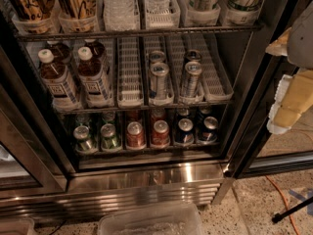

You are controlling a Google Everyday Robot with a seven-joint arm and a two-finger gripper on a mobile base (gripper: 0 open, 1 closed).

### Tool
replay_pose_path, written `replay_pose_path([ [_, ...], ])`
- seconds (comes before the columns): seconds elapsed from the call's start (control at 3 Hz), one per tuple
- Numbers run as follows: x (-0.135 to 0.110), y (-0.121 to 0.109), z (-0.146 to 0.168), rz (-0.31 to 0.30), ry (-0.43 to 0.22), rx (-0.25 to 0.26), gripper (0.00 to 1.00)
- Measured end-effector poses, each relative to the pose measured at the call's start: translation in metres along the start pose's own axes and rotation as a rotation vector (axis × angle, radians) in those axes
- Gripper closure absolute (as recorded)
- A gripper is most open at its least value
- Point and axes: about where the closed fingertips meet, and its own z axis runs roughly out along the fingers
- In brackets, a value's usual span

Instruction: Pick 7up can from top shelf of fridge

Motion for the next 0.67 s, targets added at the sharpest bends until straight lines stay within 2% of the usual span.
replay_pose_path([
  [0.33, 0.000, 0.000, 0.000, 0.000, 0.000, 0.000, 0.00],
  [0.67, -0.015, 0.002, 0.009, 0.042, -0.061, -0.001, 0.00],
])
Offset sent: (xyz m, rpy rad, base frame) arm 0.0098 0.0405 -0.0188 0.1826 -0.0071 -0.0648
